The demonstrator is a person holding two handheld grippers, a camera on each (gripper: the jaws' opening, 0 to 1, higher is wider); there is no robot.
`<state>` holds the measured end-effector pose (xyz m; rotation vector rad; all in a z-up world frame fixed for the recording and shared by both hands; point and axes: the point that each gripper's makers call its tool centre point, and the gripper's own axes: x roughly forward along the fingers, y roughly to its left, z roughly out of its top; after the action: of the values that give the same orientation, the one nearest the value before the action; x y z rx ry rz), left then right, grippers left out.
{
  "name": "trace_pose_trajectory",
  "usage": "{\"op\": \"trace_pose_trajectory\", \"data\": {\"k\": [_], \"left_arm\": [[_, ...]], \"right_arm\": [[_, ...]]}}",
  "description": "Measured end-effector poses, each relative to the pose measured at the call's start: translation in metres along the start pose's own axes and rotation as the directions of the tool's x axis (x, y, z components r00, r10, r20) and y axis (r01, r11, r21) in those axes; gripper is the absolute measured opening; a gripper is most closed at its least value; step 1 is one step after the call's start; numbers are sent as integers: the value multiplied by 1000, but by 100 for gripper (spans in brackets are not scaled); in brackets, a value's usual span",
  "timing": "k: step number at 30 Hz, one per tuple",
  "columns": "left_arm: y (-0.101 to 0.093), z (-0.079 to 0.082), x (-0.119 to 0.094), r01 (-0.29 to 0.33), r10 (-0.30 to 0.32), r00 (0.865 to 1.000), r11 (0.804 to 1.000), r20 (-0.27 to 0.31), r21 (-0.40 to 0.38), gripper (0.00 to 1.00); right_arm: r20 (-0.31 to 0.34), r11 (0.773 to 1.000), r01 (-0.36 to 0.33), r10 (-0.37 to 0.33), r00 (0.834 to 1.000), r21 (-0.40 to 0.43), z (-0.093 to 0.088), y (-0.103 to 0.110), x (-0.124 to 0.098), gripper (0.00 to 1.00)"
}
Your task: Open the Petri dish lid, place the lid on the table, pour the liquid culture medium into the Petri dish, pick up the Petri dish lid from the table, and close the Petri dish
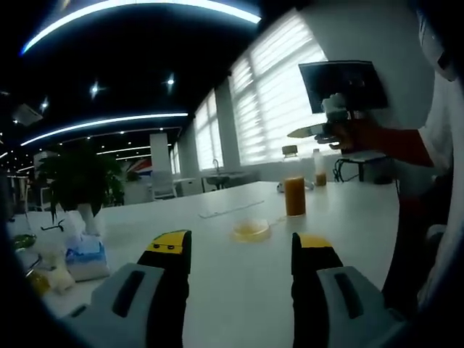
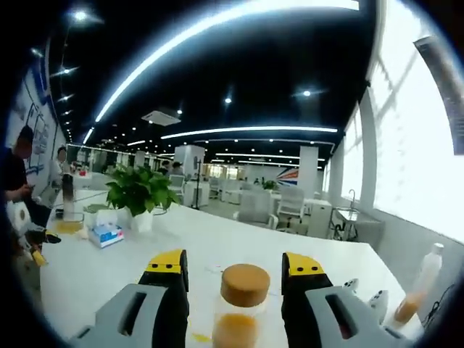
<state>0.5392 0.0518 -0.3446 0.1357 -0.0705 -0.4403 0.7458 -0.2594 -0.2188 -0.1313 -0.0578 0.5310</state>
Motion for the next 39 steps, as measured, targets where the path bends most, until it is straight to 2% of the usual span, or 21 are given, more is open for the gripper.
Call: {"op": "trace_pose_trajectory", "data": {"k": [7, 11, 15, 19, 27, 35, 39], "left_arm": [[-1, 9, -3, -20, 20, 1000, 1000, 4, 11, 47], [0, 14, -4, -30, 30, 999, 1000, 17, 9, 47], [-2, 15, -6, -29, 29, 999, 1000, 15, 11, 47], [-2, 14, -6, -32, 31, 999, 999, 14, 15, 47], [9, 16, -10, -76, 76, 997, 997, 25, 9, 47], [9, 15, -8, -85, 84, 996, 996, 22, 19, 47], [8, 15, -6, -82, 81, 996, 996, 24, 18, 47]], "right_arm": [[30, 999, 37, -36, 999, -25, 8, -1, -29, 45], [53, 999, 50, -50, 997, 9, 13, -6, -50, 45], [61, 998, 58, -59, 996, 7, 11, -3, -68, 45], [46, 999, 52, -52, 998, 2, 2, 1, -81, 45], [38, 998, 56, -57, 998, 29, -15, 2, -107, 45], [37, 996, 72, -74, 997, 48, -44, 10, -129, 48], [31, 993, 83, -86, 996, 84, -60, 10, -138, 48]]}}
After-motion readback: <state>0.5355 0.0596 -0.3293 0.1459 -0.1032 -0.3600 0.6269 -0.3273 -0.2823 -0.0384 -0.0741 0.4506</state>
